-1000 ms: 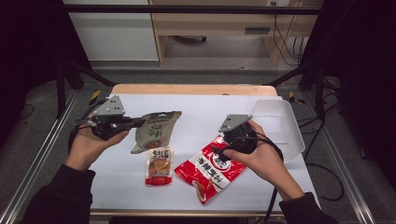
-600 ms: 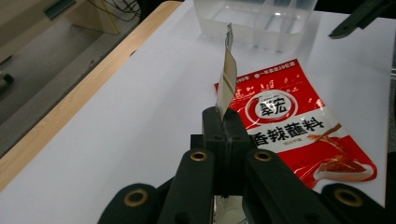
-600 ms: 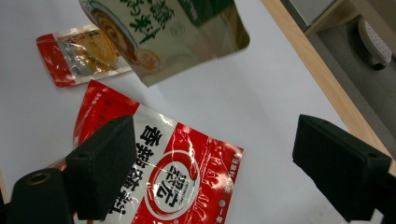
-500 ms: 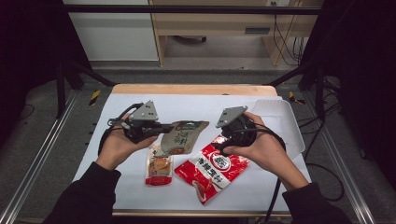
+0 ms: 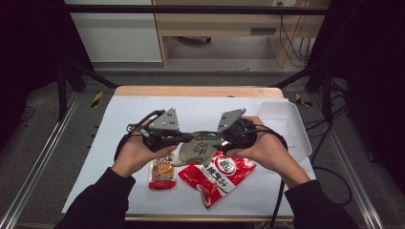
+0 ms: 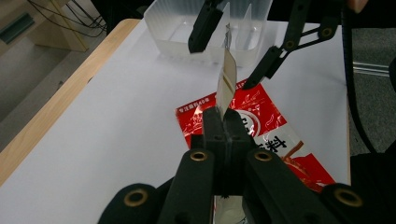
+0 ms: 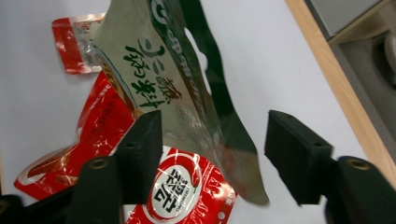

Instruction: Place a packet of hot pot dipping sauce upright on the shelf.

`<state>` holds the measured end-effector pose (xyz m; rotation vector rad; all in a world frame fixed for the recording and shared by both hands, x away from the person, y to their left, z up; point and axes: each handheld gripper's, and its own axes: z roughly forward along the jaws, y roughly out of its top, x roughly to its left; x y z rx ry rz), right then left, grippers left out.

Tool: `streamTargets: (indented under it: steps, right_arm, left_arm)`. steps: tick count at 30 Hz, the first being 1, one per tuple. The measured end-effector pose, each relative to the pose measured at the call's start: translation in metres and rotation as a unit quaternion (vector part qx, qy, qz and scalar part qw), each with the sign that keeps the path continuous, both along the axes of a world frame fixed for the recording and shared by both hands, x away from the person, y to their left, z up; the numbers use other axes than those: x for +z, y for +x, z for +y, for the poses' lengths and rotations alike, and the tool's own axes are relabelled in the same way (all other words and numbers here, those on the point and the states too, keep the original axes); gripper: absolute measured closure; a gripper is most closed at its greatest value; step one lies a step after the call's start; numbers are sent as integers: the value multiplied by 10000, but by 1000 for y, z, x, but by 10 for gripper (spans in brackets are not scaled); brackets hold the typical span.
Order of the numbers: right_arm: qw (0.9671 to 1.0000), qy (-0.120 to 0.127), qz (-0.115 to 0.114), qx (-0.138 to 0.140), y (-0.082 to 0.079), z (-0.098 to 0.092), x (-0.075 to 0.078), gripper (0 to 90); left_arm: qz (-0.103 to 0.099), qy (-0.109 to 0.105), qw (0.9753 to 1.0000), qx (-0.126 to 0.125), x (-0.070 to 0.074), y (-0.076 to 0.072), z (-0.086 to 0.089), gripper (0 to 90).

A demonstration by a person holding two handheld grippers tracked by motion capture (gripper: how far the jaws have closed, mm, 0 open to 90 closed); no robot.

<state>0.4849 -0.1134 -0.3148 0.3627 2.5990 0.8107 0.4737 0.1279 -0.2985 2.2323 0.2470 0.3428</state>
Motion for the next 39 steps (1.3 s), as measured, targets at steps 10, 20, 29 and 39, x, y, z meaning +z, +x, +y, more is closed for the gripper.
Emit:
streamTargets:
  steps: [10, 20, 29, 39]
  right_arm:
    - [9994, -127, 122, 307, -3, 4, -1, 896]
    - [9974, -652, -205, 231, -1, 3, 12, 900]
    - [9966, -767, -280, -50, 8, -27, 26, 900]
    - [9950, -798, -322, -512, 9, -74, 39, 900]
  left_arm:
    - [20, -136, 9999, -9, 0, -4, -2, 900]
    - [72, -322, 9995, 31, -10, -5, 4, 679]
    - [110, -326, 9979, 557, -24, -3, 29, 433]
    - [196, -415, 9903, 1314, -50, -2, 74, 274]
